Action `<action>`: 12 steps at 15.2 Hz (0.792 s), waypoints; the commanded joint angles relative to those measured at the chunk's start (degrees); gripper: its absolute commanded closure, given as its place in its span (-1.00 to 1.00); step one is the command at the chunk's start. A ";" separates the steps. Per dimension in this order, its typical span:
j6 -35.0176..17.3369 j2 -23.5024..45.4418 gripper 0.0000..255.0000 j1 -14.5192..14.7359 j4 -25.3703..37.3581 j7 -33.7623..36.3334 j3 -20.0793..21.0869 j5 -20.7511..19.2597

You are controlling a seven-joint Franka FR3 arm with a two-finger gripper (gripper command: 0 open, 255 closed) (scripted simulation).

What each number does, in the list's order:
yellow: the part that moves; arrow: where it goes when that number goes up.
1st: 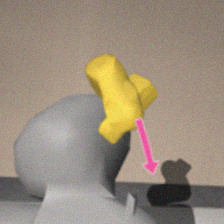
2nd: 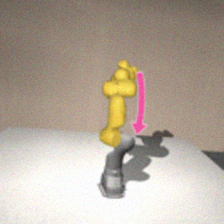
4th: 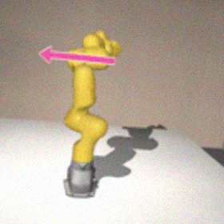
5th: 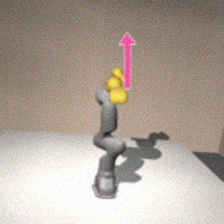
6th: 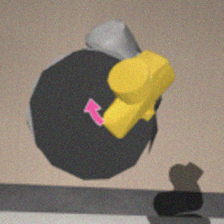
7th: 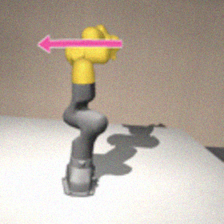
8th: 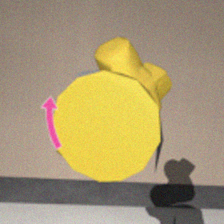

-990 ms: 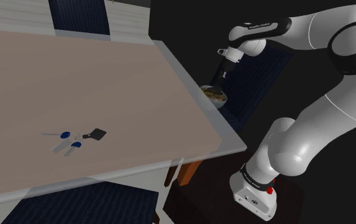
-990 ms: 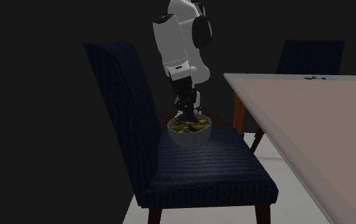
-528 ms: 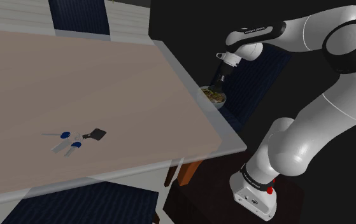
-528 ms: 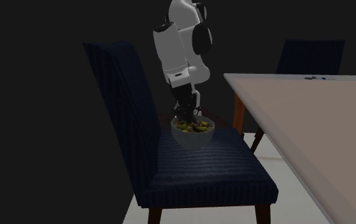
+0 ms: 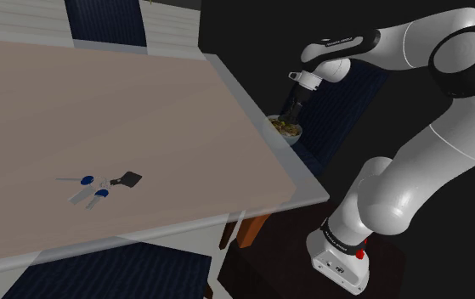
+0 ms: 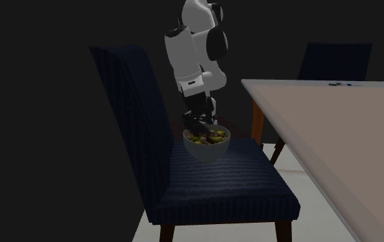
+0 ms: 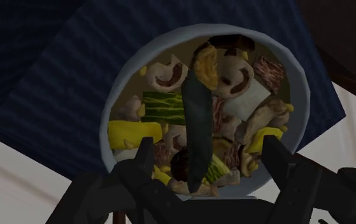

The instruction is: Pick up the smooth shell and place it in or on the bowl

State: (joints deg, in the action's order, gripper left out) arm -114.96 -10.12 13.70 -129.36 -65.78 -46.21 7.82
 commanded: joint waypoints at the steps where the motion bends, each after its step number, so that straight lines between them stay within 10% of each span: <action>1: -0.03 0.14 -1.00 -0.02 -0.25 -0.04 -0.05 -0.04; 12: 7.38 -2.00 -1.00 -0.68 5.71 1.64 0.36 -1.96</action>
State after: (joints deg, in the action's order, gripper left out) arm -107.62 -12.13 13.01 -123.68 -64.14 -45.85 5.86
